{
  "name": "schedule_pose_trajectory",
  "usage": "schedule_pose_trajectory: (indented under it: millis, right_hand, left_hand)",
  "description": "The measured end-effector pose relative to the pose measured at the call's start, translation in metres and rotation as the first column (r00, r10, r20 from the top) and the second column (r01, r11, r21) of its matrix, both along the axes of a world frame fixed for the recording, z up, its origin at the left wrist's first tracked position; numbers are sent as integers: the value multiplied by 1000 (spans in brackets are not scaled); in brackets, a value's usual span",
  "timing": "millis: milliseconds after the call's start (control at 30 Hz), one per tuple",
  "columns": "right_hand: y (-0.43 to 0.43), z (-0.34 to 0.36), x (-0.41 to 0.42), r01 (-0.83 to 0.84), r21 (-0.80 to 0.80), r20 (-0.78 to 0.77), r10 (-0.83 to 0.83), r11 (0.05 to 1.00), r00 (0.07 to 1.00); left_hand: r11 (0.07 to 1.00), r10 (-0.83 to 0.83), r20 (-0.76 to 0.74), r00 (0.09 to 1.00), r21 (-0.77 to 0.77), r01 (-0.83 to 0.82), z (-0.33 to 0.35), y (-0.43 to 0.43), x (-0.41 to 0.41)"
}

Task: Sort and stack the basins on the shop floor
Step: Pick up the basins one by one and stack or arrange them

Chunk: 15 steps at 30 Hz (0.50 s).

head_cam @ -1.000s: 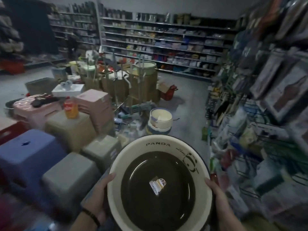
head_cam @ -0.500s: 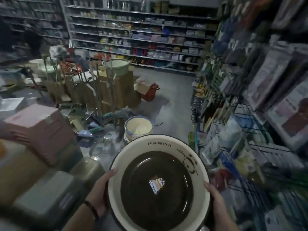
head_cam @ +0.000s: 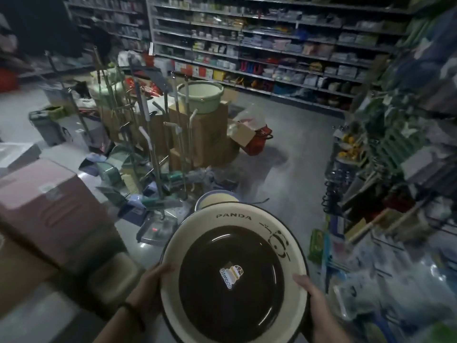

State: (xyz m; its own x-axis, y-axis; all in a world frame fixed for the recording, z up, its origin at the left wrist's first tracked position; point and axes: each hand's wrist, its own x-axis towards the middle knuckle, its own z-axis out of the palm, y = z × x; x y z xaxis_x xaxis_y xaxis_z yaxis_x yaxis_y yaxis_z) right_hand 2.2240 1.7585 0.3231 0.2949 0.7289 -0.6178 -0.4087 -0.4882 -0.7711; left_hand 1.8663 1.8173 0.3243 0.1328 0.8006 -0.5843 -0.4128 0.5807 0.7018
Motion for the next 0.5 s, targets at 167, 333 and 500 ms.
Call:
schedule_pose_trajectory:
  millis: [167, 333, 500]
  right_hand:
    - [137, -10, 22, -33, -55, -18, 32, 998, 999]
    - [256, -16, 44, -72, -76, -7, 72, 994, 997]
    - [368, -38, 72, -116, -160, 5, 118, 980, 993]
  left_hand:
    - [1000, 0, -68, 998, -1, 0, -16, 141, 28]
    - [1000, -10, -67, 998, -1, 10, -22, 265, 53]
    - [997, -41, -91, 995, -76, 34, -47, 360, 74]
